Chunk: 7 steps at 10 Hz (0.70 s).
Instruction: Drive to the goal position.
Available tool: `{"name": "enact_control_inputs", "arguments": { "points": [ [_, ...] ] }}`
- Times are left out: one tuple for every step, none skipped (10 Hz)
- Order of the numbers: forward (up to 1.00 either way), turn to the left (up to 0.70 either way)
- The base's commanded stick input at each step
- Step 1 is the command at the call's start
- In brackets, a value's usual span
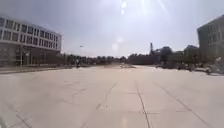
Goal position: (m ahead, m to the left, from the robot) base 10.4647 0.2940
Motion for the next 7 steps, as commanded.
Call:
{"name": "enact_control_inputs", "arguments": {
  "points": [
    [0.70, 0.00],
    [0.70, 0.00],
    [0.70, 0.00],
    [0.70, 0.00],
    [0.70, 0.00],
    [0.70, 0.00],
    [0.70, 0.00]
  ]
}}
